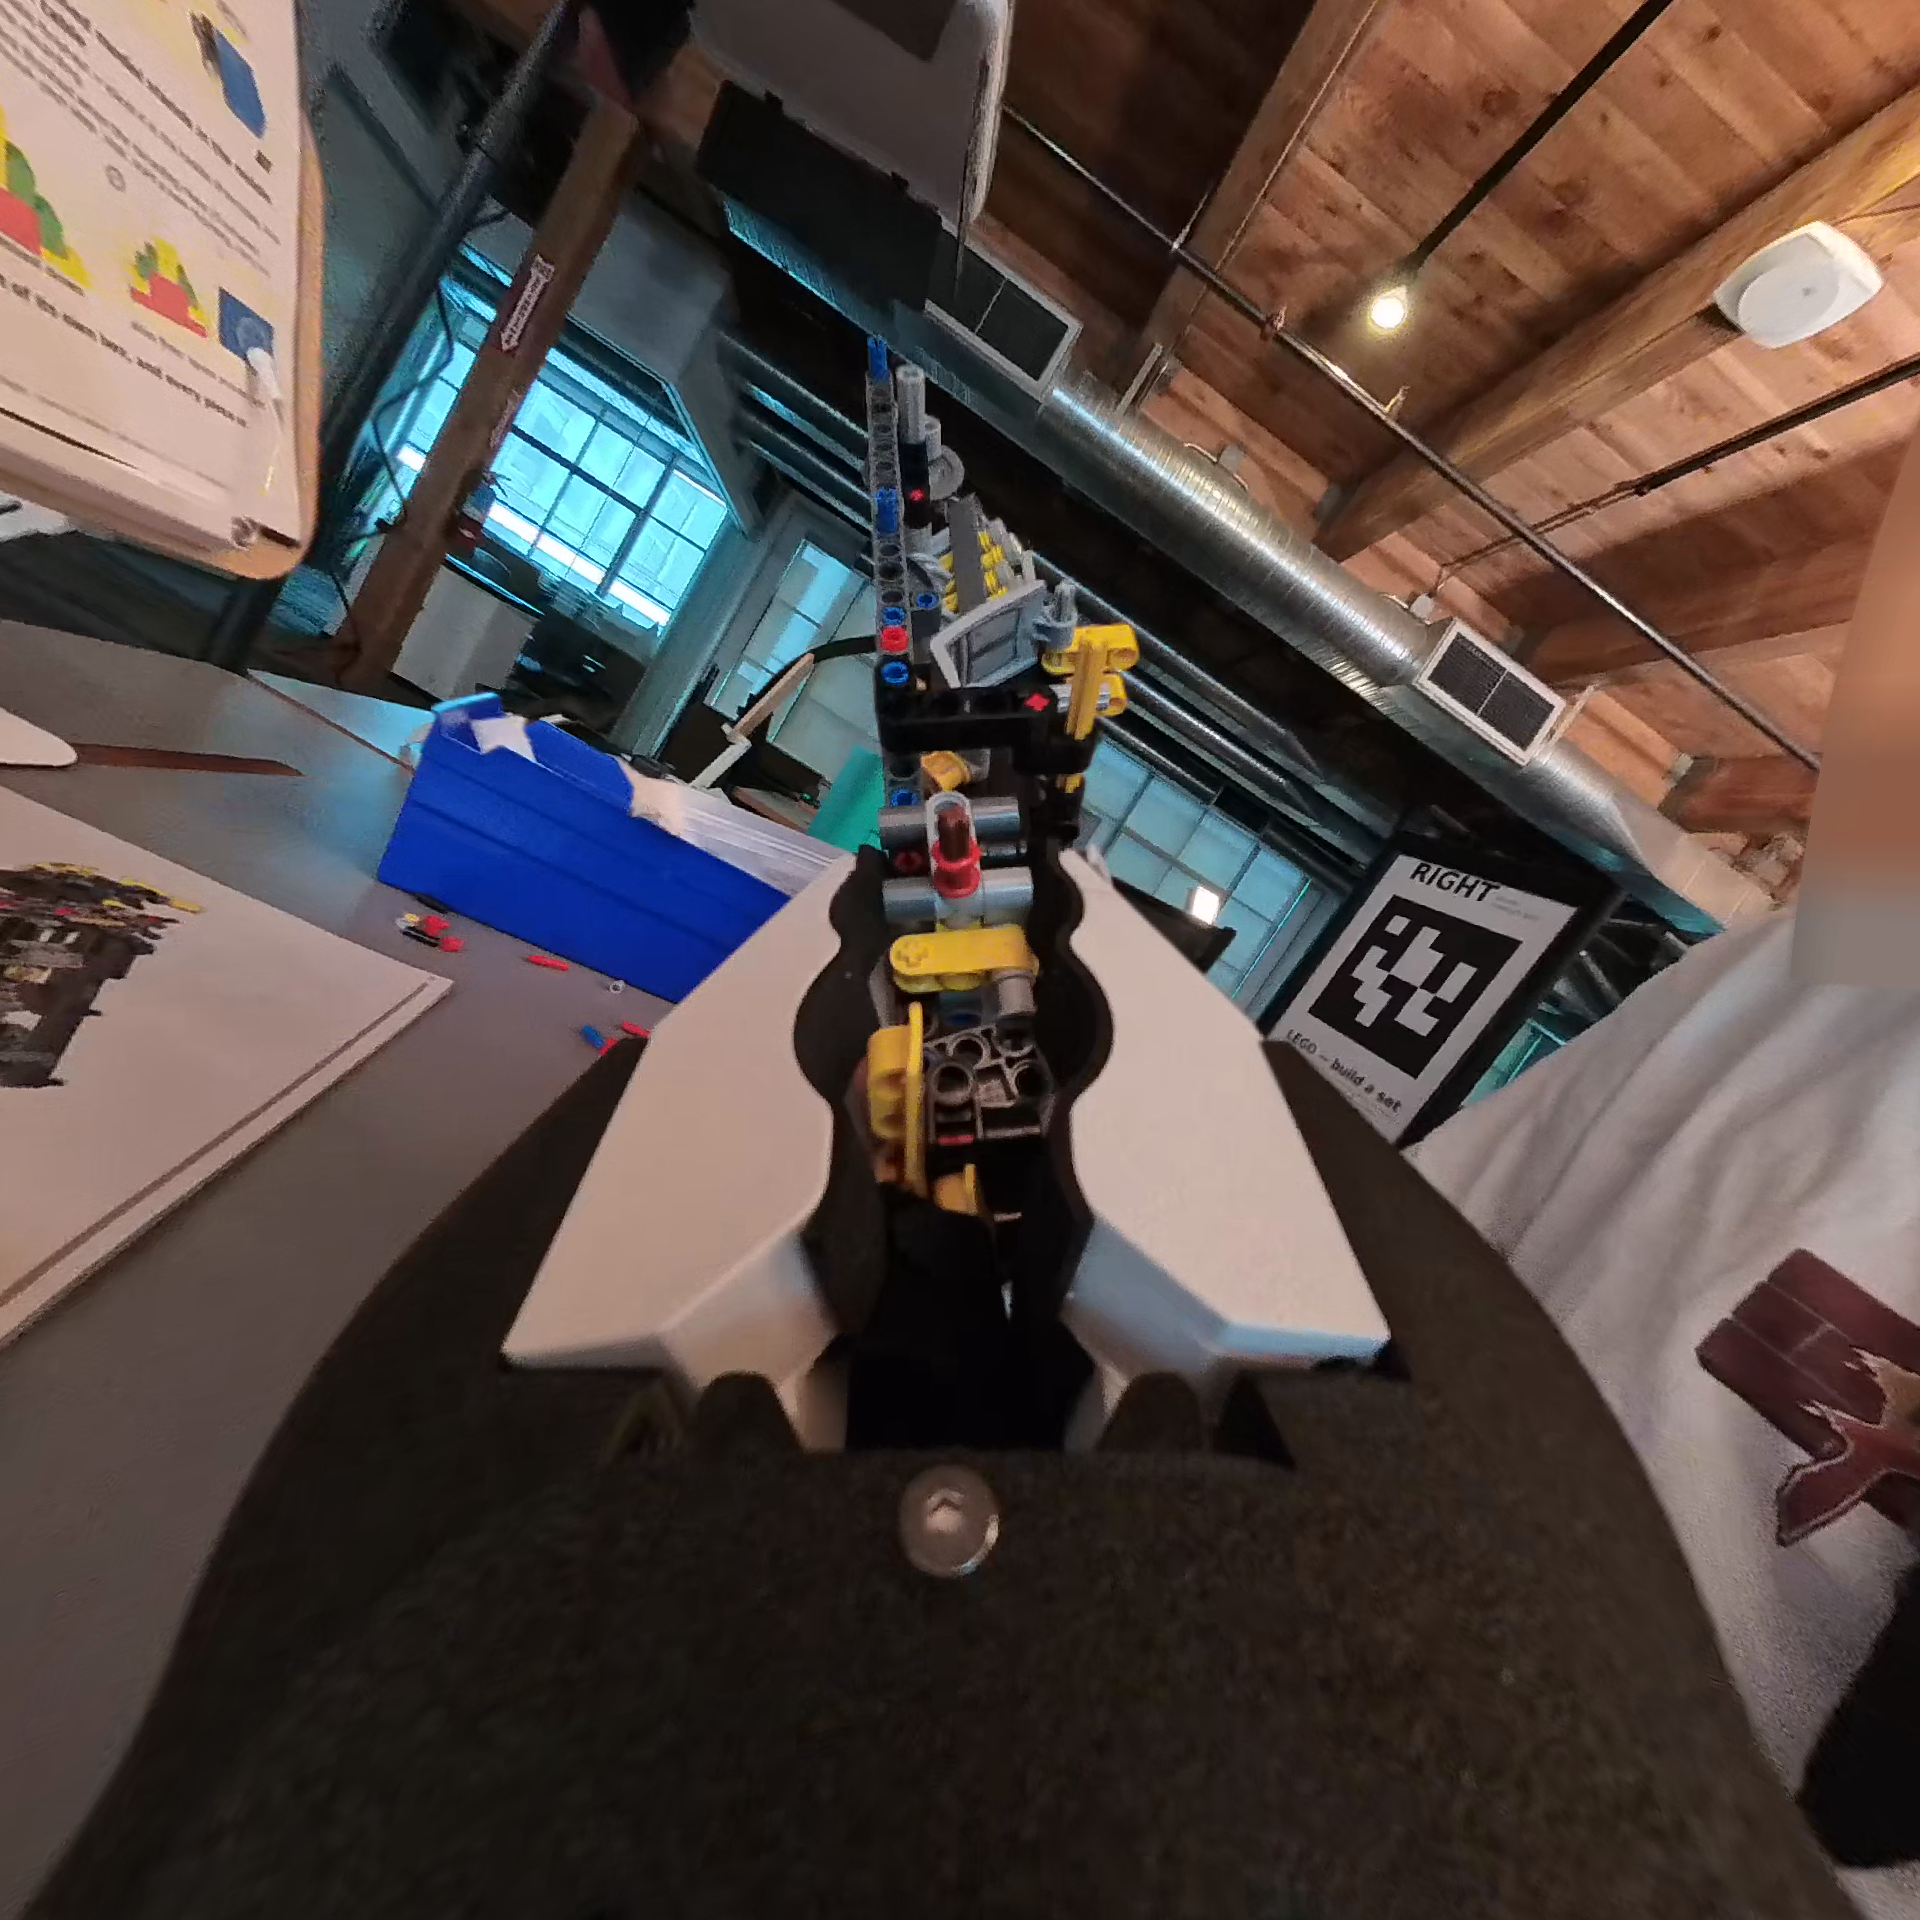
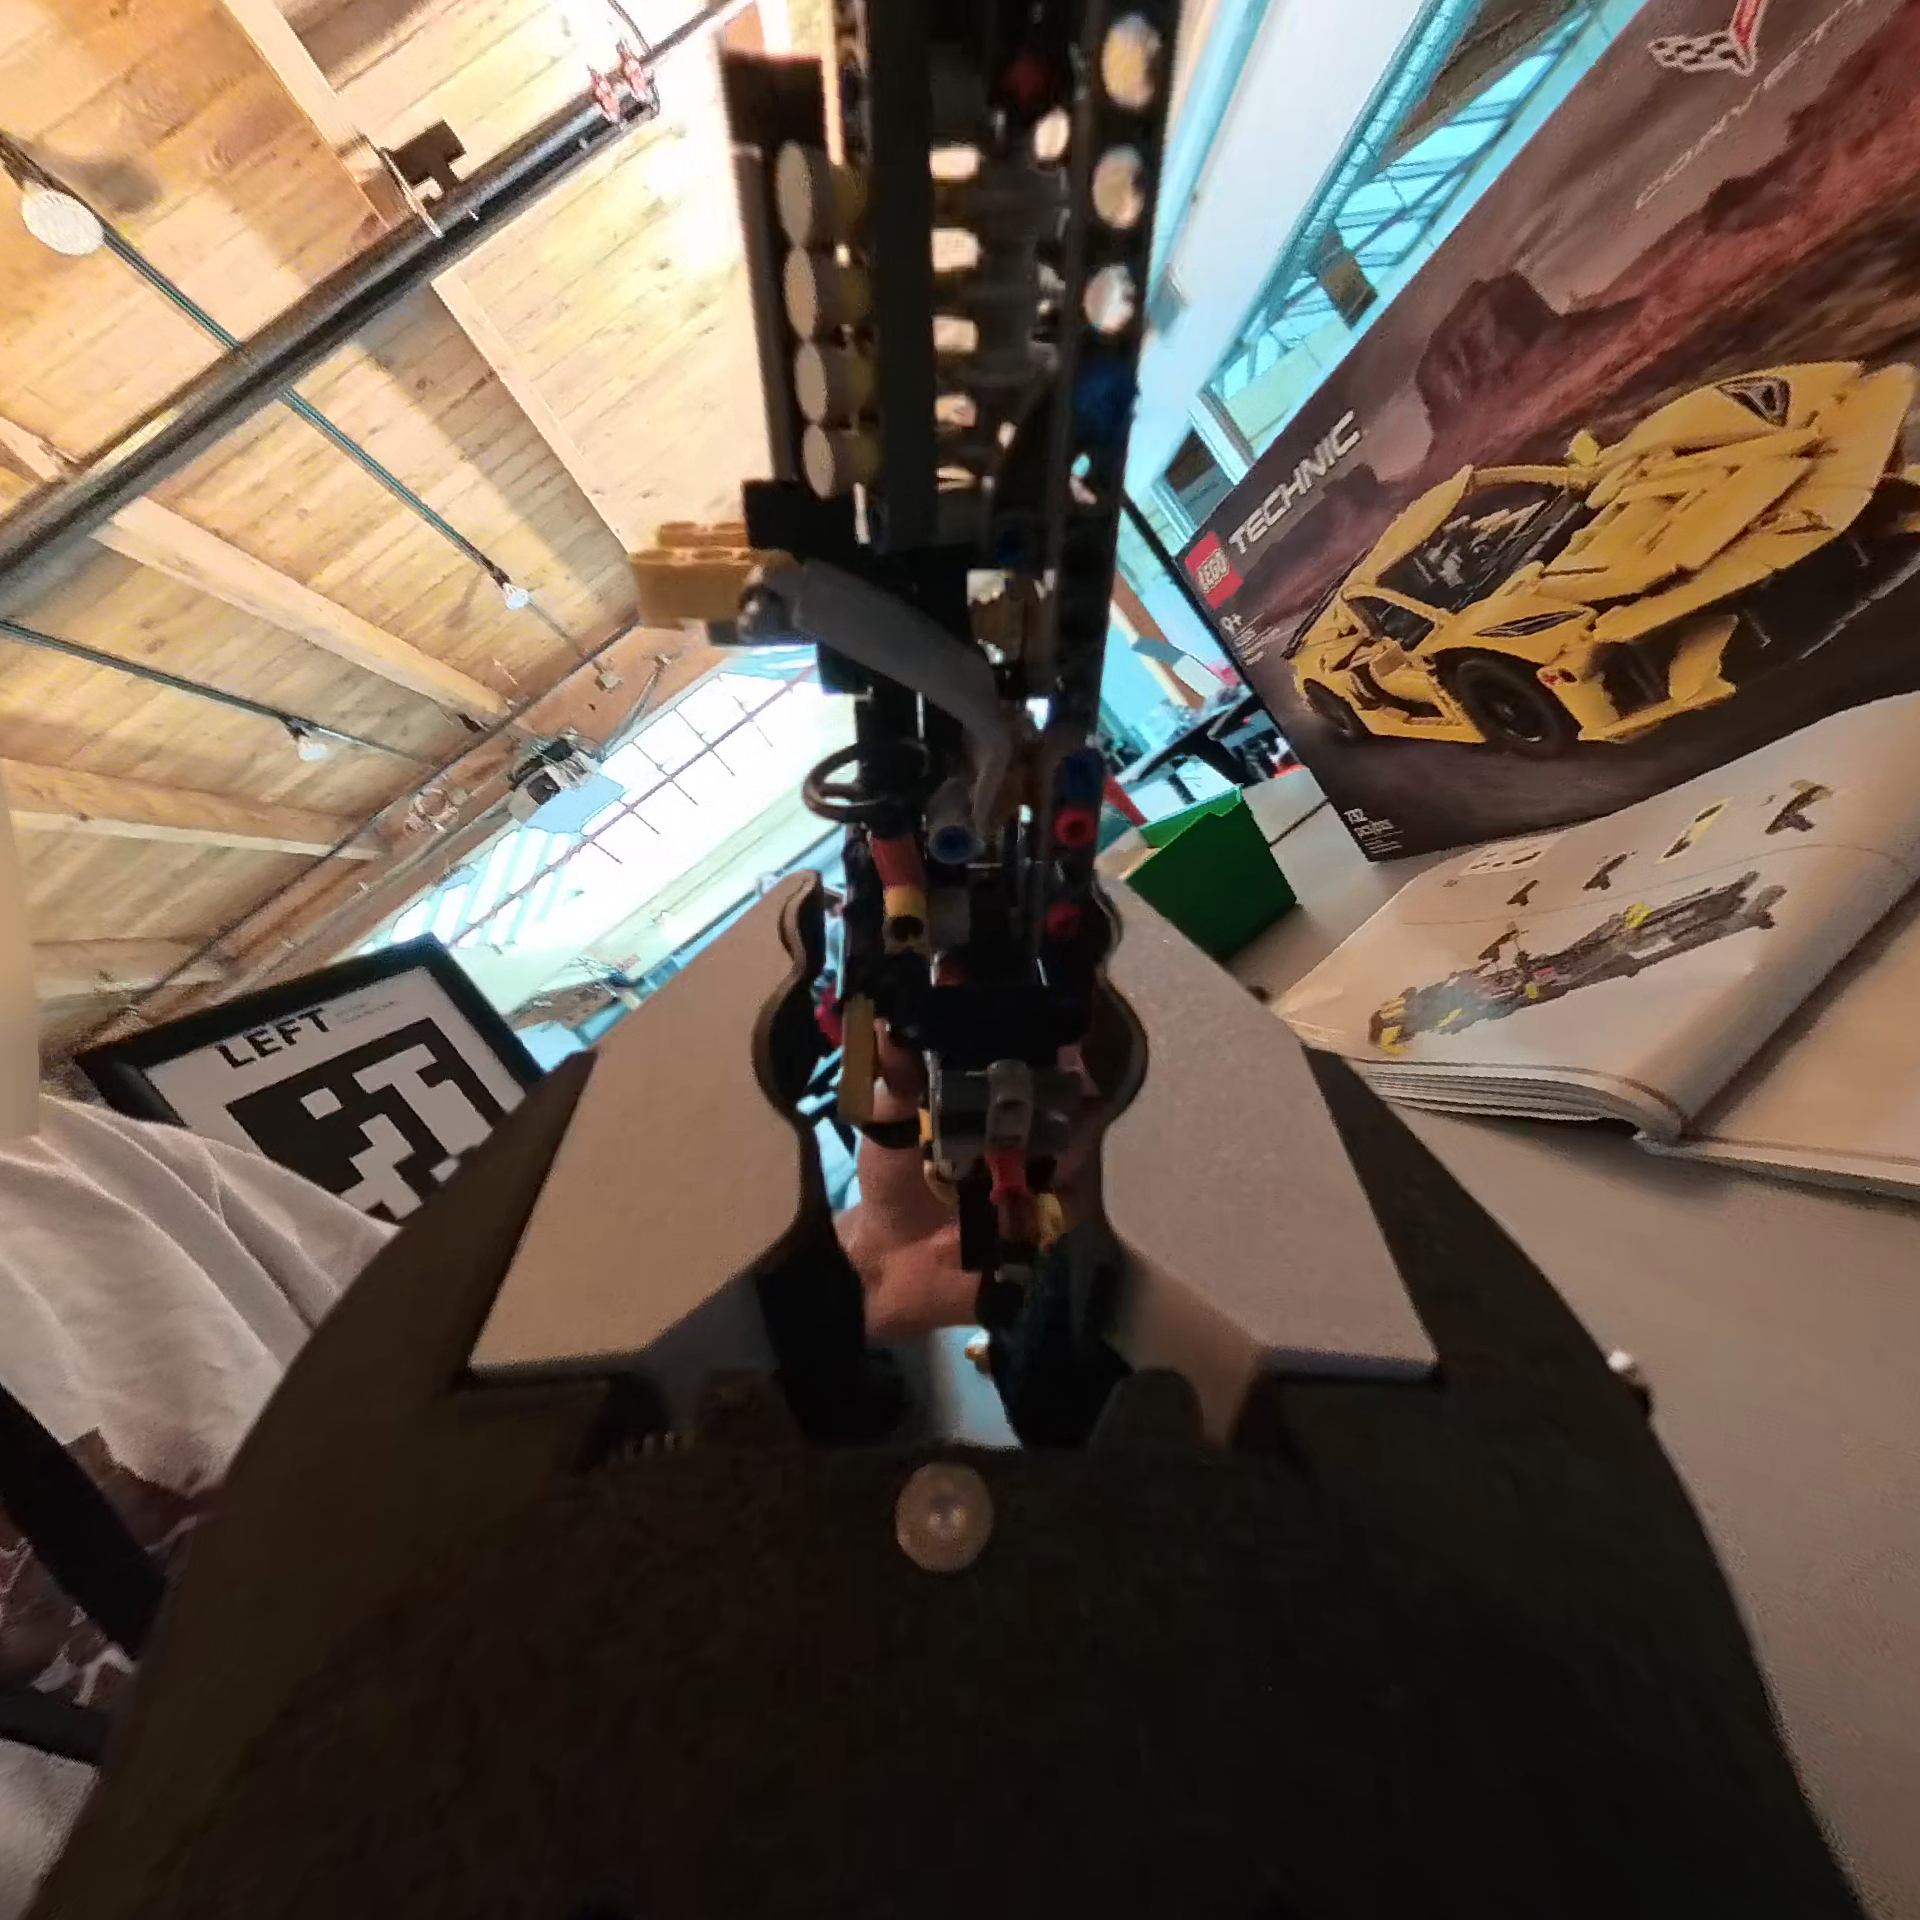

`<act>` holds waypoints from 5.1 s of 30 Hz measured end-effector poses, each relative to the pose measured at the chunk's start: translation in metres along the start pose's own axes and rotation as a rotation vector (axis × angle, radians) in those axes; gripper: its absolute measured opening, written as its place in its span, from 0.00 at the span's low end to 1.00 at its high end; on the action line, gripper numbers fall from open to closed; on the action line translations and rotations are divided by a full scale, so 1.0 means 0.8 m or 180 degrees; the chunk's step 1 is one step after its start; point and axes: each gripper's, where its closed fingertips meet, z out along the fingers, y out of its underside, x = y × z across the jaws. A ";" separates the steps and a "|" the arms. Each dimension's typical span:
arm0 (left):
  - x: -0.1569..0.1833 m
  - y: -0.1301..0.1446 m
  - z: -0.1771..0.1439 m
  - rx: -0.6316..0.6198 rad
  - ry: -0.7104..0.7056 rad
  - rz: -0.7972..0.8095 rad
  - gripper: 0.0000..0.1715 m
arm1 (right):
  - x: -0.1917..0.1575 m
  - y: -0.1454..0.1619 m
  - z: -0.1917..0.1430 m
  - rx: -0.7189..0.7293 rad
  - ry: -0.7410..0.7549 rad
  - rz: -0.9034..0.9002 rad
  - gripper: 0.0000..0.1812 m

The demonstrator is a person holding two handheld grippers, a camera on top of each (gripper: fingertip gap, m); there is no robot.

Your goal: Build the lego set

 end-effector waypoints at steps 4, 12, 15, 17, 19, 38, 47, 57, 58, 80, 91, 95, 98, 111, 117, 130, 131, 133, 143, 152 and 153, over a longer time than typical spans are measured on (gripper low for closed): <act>0.008 0.005 0.008 -0.0007 -0.0037 0.0248 0.14 | -0.002 -0.006 -0.002 0.0121 -0.0075 0.0020 0.26; 0.006 0.029 0.011 -0.0444 -0.0141 0.0353 0.18 | 0.001 -0.013 -0.008 -0.0053 -0.0115 0.0032 0.23; -0.006 0.039 0.011 -0.0588 -0.0254 0.0265 0.19 | 0.011 -0.005 -0.007 -0.0081 -0.0010 0.0099 0.23; -0.011 0.050 0.011 -0.0757 -0.0254 0.0116 0.24 | 0.014 -0.003 -0.007 -0.0078 0.0045 0.0044 0.23; -0.014 0.060 0.011 -0.0889 -0.0227 -0.0089 0.28 | 0.015 -0.009 -0.008 -0.0021 0.0124 -0.0115 0.23; -0.026 0.033 0.013 -0.0558 -0.0925 0.1267 0.14 | 0.022 -0.030 -0.005 -0.0085 0.0788 -0.1010 0.39; -0.041 0.007 -0.004 -0.0775 -0.2200 0.3244 0.15 | 0.004 -0.026 0.029 -0.0354 0.1181 -0.1049 0.53; -0.036 0.014 0.002 -0.1040 -0.2630 0.4113 0.14 | 0.011 -0.012 0.036 -0.0440 0.0944 -0.0982 0.50; -0.036 0.015 0.002 -0.1062 -0.2655 0.4167 0.14 | 0.014 -0.010 0.036 -0.0479 0.0992 -0.1037 0.52; -0.016 0.011 0.006 -0.0945 -0.2629 0.4729 0.14 | -0.016 -0.014 0.029 -0.0008 -0.0111 -0.1472 0.59; -0.015 0.017 0.008 -0.0980 -0.2587 0.4761 0.14 | -0.009 -0.011 0.033 -0.0047 -0.0060 -0.1444 0.58; -0.015 0.018 0.007 -0.1000 -0.2621 0.4789 0.14 | -0.008 -0.010 0.033 -0.0081 -0.0045 -0.1383 0.56; -0.016 0.020 0.007 -0.1050 -0.2629 0.4804 0.14 | -0.005 -0.008 0.032 -0.0175 -0.0005 -0.1308 0.56; -0.016 0.019 0.007 -0.1086 -0.2647 0.4692 0.14 | 0.000 -0.012 0.032 -0.0144 0.0112 -0.1161 0.52; -0.022 0.000 -0.002 -0.0835 -0.2649 0.4168 0.14 | -0.011 -0.017 0.040 -0.0026 -0.0013 -0.1177 0.66; -0.029 -0.020 -0.020 -0.0657 -0.2902 0.3935 0.14 | 0.007 -0.006 0.058 -0.0053 0.0468 -0.1240 0.64; -0.029 -0.020 -0.020 -0.0648 -0.2892 0.3899 0.14 | 0.007 -0.005 0.058 -0.0070 0.0462 -0.1243 0.63; -0.031 -0.019 -0.020 -0.0641 -0.2868 0.3853 0.14 | 0.007 -0.005 0.057 -0.0074 0.0470 -0.1257 0.63; -0.054 -0.024 -0.031 -0.0497 -0.2805 0.3047 0.14 | 0.014 -0.003 0.039 -0.0352 0.0943 -0.1093 0.46; -0.038 -0.022 -0.021 -0.0512 -0.2798 0.3488 0.15 | 0.021 -0.001 0.063 -0.0309 0.0795 -0.0852 0.69; -0.037 -0.022 -0.021 -0.0511 -0.2807 0.3521 0.15 | 0.021 -0.002 0.065 -0.0287 0.0772 -0.0812 0.69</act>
